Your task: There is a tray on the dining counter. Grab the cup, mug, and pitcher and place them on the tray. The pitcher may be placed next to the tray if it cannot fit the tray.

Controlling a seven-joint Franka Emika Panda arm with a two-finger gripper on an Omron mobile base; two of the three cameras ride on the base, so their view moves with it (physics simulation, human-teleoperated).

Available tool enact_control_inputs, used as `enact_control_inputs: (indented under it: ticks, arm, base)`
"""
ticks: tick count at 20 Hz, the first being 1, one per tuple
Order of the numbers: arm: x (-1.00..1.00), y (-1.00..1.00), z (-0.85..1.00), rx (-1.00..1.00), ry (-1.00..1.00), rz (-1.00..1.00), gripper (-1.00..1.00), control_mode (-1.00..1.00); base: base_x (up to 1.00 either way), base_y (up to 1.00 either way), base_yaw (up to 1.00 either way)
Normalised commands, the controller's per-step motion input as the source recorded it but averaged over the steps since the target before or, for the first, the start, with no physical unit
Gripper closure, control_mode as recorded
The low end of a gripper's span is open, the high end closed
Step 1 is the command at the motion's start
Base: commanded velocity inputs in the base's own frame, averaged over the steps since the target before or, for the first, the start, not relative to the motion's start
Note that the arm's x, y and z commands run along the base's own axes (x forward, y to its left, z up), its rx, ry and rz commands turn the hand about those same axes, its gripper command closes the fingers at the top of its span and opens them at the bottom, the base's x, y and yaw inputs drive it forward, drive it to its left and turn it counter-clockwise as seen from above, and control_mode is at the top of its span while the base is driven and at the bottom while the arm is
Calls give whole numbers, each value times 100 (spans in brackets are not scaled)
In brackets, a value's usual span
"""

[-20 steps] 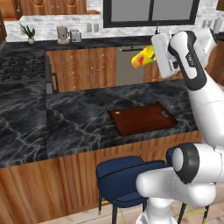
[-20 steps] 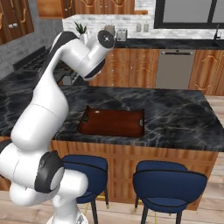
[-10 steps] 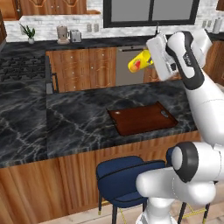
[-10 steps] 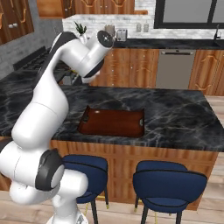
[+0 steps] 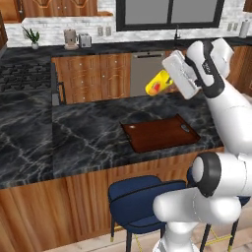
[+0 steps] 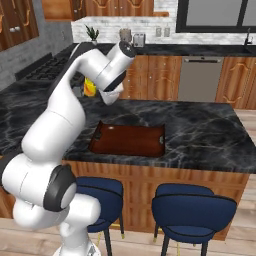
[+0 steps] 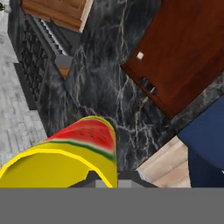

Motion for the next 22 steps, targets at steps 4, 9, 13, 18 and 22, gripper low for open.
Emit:
enact_control_inputs:
  ticks: [4,9,13,18,22]
  arm:
    - [5,-3,-44,-20,6,15,100,-100]
    - [-7,-14,-24,-21,0,14,100,-100]
    - [0,-4,-32,-22,0,12,100,-100]
    - [0,0,-31,-15,0,9,100,-100]
    - [2,0,-27,-11,2,7,100,-100]
  base:
    - [0,0,0]
    - [0,0,0]
    - [0,0,0]
    - [0,0,0]
    - [0,0,0]
